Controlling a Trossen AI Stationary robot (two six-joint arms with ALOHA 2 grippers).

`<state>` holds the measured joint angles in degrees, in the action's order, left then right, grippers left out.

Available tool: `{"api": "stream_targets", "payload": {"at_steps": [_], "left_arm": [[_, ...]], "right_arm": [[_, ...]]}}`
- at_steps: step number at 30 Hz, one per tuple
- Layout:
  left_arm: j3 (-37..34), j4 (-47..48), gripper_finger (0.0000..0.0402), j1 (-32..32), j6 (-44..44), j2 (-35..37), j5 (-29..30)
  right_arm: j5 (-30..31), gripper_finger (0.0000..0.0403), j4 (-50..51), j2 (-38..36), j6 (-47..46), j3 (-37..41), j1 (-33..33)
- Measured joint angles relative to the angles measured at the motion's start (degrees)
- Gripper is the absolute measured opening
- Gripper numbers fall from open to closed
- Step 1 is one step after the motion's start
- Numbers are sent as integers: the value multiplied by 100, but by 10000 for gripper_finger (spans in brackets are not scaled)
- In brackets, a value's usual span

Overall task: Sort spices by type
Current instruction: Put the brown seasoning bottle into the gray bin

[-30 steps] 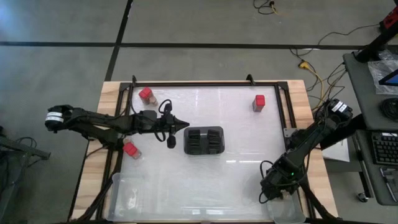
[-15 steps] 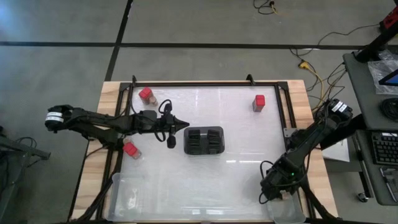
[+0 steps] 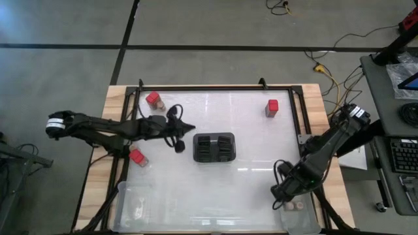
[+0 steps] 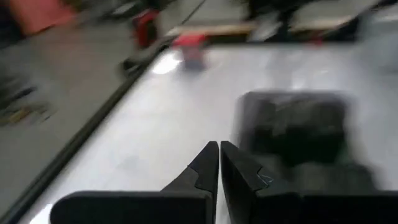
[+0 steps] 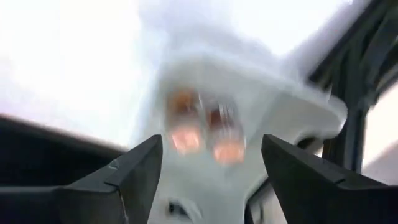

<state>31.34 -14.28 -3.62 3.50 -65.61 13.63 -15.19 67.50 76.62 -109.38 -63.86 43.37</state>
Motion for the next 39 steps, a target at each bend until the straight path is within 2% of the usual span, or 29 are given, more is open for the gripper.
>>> {"api": "stream_targets", "payload": {"at_steps": [3, 8, 12, 15, 19, 22, 30, 34, 39], "left_arm": [[315, 1214, 9, -192, -381, 207, 434], [1166, 3669, 49, -439, -1250, 349, 546], [1940, 5333, 99, -778, -2303, 234, 518], [2323, 6317, 133, -1134, -3231, 20, 672], [2339, 6636, 168, -1468, -4673, -233, 890], [2180, 6437, 187, -1647, -5041, -469, 1091], [1945, 5842, 203, -1942, -7092, -1268, 2123], [1758, 5774, 204, -1961, -8401, -1756, 2213], [1721, 5420, 204, -2304, -9102, -2240, 2336]], "right_arm": [[890, 268, 715, 0, 247, -397, -20], [2302, 263, 1454, -4, 1078, -733, -178], [3467, 267, 1430, -11, 2243, -732, -514], [4105, 274, 1283, 1, 3049, -668, -875], [5102, 283, 1006, 4, 3870, -601, -1344], [5625, 287, 826, 4, 4688, -601, -1646], [6132, 276, 471, 2, 6274, -534, -1978], [6779, 271, 460, -20, 6400, -353, -1805], [7082, 278, 455, -136, 6317, -90, -1646]]}}
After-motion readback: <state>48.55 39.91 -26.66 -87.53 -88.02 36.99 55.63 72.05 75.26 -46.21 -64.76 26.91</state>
